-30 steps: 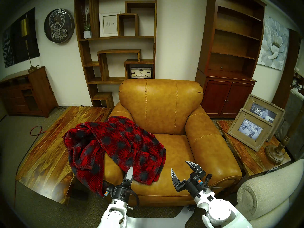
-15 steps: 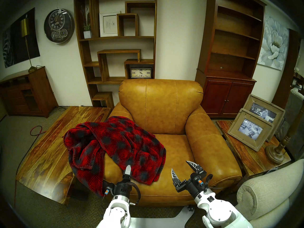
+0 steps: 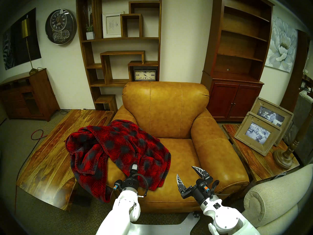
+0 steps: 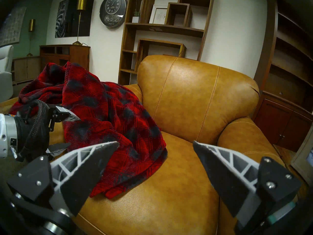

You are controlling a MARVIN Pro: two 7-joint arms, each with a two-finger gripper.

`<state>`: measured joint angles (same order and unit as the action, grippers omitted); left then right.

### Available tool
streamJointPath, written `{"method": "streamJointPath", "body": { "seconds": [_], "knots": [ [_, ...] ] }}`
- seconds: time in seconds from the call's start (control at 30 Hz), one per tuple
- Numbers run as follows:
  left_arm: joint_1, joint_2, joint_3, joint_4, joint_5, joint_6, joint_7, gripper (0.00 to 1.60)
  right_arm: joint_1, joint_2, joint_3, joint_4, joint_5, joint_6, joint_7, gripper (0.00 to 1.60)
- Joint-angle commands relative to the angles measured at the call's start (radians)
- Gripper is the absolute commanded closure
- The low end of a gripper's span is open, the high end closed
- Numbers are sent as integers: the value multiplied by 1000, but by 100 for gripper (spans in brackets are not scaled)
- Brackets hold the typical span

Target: Move the blanket from sofa and drape it over the sofa arm

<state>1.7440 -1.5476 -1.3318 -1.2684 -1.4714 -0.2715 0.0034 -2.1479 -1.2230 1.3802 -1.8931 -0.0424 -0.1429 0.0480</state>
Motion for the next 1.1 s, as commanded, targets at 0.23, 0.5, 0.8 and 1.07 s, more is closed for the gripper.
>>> {"method": "streamJointPath", "body": {
  "seconds": [0.23,0.5,0.8,1.07],
  "knots": [
    [-189,-34,63,204,-15,-66,76,0,3,-2,-1,-27,0,-5,-3,0],
    [-279,-63,64,289,18,-54,84,0,4,-1,-2,-25,-1,-5,-6,0],
    [-363,-79,34,400,39,-29,100,0,5,0,-4,-24,-1,-5,-8,0],
    [-419,-83,11,441,57,-7,80,148,5,1,-5,-24,-1,-5,-10,0]
  ]
}}
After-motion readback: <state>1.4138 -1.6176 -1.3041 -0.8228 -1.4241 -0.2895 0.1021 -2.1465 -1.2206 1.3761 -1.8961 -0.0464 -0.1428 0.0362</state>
